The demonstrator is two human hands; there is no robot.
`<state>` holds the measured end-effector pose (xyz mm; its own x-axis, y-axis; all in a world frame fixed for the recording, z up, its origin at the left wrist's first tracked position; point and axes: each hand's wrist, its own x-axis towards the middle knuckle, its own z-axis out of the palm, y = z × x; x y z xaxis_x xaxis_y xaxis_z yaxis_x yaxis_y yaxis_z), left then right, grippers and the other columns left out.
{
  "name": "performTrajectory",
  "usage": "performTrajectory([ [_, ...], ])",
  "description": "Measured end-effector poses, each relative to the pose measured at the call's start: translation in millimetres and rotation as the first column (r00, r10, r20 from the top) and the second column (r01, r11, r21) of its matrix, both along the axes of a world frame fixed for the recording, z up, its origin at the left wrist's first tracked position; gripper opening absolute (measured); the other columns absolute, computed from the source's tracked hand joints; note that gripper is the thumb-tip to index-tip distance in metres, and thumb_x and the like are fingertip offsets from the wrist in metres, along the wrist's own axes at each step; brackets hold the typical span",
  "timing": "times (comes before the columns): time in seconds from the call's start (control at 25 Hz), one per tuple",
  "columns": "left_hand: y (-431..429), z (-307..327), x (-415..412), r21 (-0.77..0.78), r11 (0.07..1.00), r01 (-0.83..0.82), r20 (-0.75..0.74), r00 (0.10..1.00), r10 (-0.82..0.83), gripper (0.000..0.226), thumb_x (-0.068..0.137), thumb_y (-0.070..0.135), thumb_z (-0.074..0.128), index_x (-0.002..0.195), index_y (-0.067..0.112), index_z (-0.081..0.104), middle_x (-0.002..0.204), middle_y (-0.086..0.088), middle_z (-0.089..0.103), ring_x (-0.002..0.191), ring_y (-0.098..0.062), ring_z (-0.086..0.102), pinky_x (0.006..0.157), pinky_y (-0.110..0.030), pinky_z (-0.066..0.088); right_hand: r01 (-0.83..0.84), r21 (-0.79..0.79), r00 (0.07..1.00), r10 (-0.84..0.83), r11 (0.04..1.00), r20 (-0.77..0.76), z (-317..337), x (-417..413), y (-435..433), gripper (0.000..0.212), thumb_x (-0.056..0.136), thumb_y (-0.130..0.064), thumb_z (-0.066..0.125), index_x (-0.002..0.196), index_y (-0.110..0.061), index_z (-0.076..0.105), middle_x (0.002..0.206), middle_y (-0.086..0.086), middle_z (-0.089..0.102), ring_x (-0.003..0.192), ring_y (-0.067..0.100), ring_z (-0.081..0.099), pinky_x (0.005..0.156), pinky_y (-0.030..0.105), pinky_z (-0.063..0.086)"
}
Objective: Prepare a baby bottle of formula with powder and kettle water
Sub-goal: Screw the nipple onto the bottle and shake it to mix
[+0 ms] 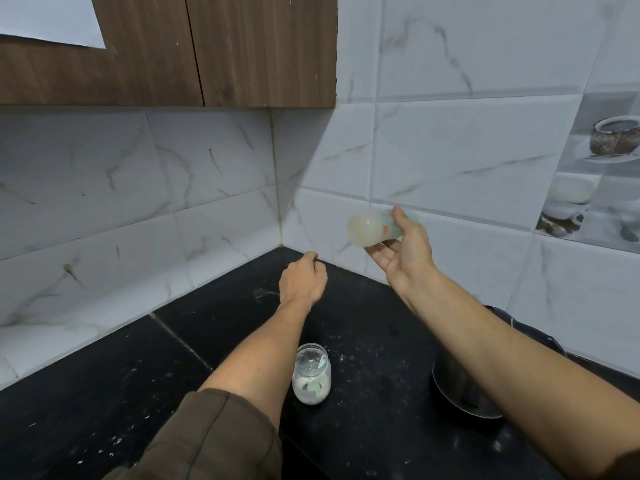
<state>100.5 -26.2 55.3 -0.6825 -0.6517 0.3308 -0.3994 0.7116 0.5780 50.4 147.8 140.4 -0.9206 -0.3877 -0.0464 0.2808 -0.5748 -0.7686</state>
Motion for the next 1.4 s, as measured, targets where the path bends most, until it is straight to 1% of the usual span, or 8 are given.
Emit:
performTrajectory([
  [0.08, -1, 0, 0, 0.0, 1.0, -0.003, -0.003, 1.0, 0.003, 0.046, 0.103, 0.027, 0.038, 0.145, 0.021, 0.056, 0.125, -0.01, 0.071, 0.116, -0.036, 0.063, 0.095, -0.041, 0.048, -0.003, 0.019, 1.0, 0.003, 1.0, 0.014, -2, 0, 0, 0.047, 0.096, -0.033, 0.075, 0.137, -0.02, 0.055, 0.129, 0.018, 0.07, 0.09, 0.03, 0.079, 0.071, 0.041, 0.066],
  [0.28, -2, 1, -3, -0.032, 0.999, 0.01, 0.038, 0.999, -0.008, 0.035, 0.102, 0.028, 0.043, 0.132, 0.019, 0.06, 0.114, -0.01, 0.073, 0.104, -0.036, 0.066, 0.081, -0.039, 0.048, -0.268, 0.298, 0.899, 0.349, 0.916, -0.264, -5, 17, 5, 0.05, 0.096, -0.031, 0.074, 0.142, -0.027, 0.055, 0.127, 0.017, 0.074, 0.093, 0.031, 0.078, 0.07, 0.042, 0.065],
  [0.52, -3, 2, 1, -0.001, 1.0, -0.012, -0.001, 1.0, 0.012, 0.046, 0.103, 0.026, 0.038, 0.145, 0.02, 0.056, 0.124, -0.009, 0.072, 0.115, -0.034, 0.064, 0.095, -0.041, 0.049, 0.049, -0.031, 0.998, -0.048, 0.998, 0.046, -3, -6, 0, 0.045, 0.096, -0.033, 0.076, 0.135, -0.02, 0.056, 0.129, 0.017, 0.069, 0.092, 0.03, 0.079, 0.07, 0.041, 0.066],
  [0.64, -5, 1, -2, -0.004, 1.0, 0.0, 0.009, 1.0, 0.0, 0.043, 0.102, 0.028, 0.042, 0.142, 0.022, 0.058, 0.121, -0.009, 0.073, 0.112, -0.035, 0.065, 0.091, -0.041, 0.05, -0.184, 0.186, 0.968, 0.211, 0.965, -0.139, -6, 6, 2, 0.04, 0.097, -0.032, 0.074, 0.133, -0.023, 0.057, 0.131, 0.017, 0.071, 0.089, 0.028, 0.078, 0.068, 0.039, 0.065],
  [0.76, -5, 0, -4, -0.008, 1.0, 0.011, 0.038, 0.999, -0.011, 0.04, 0.099, 0.029, 0.047, 0.137, 0.025, 0.059, 0.115, -0.008, 0.074, 0.106, -0.034, 0.066, 0.083, -0.038, 0.049, -0.295, 0.366, 0.865, 0.409, 0.882, -0.289, -9, 14, 6, 0.06, 0.093, -0.031, 0.078, 0.147, -0.029, 0.051, 0.127, 0.014, 0.074, 0.094, 0.032, 0.079, 0.071, 0.043, 0.064],
  [1.0, -4, 0, 2, -0.002, 1.0, -0.021, -0.008, 1.0, 0.021, 0.046, 0.103, 0.027, 0.038, 0.145, 0.021, 0.056, 0.125, -0.011, 0.071, 0.116, -0.036, 0.063, 0.096, -0.042, 0.048, 0.049, -0.03, 0.999, -0.049, 0.998, 0.009, -4, -5, 0, 0.052, 0.097, -0.032, 0.076, 0.142, -0.023, 0.052, 0.128, 0.013, 0.07, 0.089, 0.027, 0.08, 0.075, 0.042, 0.067],
  [1.24, -6, 2, -6, -0.018, 1.0, 0.01, 0.042, 0.999, -0.009, 0.039, 0.099, 0.027, 0.048, 0.136, 0.023, 0.06, 0.113, -0.008, 0.074, 0.103, -0.033, 0.066, 0.076, -0.035, 0.045, -0.288, 0.377, 0.855, 0.413, 0.88, -0.313, -8, 16, 6, 0.062, 0.093, -0.031, 0.079, 0.148, -0.034, 0.05, 0.126, 0.013, 0.075, 0.096, 0.034, 0.079, 0.074, 0.045, 0.064],
  [1.4, -2, 1, -2, -0.005, 1.0, -0.003, 0.012, 1.0, 0.003, 0.043, 0.103, 0.027, 0.04, 0.142, 0.02, 0.058, 0.121, -0.011, 0.072, 0.113, -0.036, 0.064, 0.089, -0.04, 0.048, -0.118, 0.132, 0.978, 0.138, 0.984, -0.158, -4, 6, 0, 0.051, 0.095, -0.034, 0.077, 0.14, -0.024, 0.056, 0.132, 0.018, 0.071, 0.096, 0.032, 0.078, 0.073, 0.042, 0.065],
])
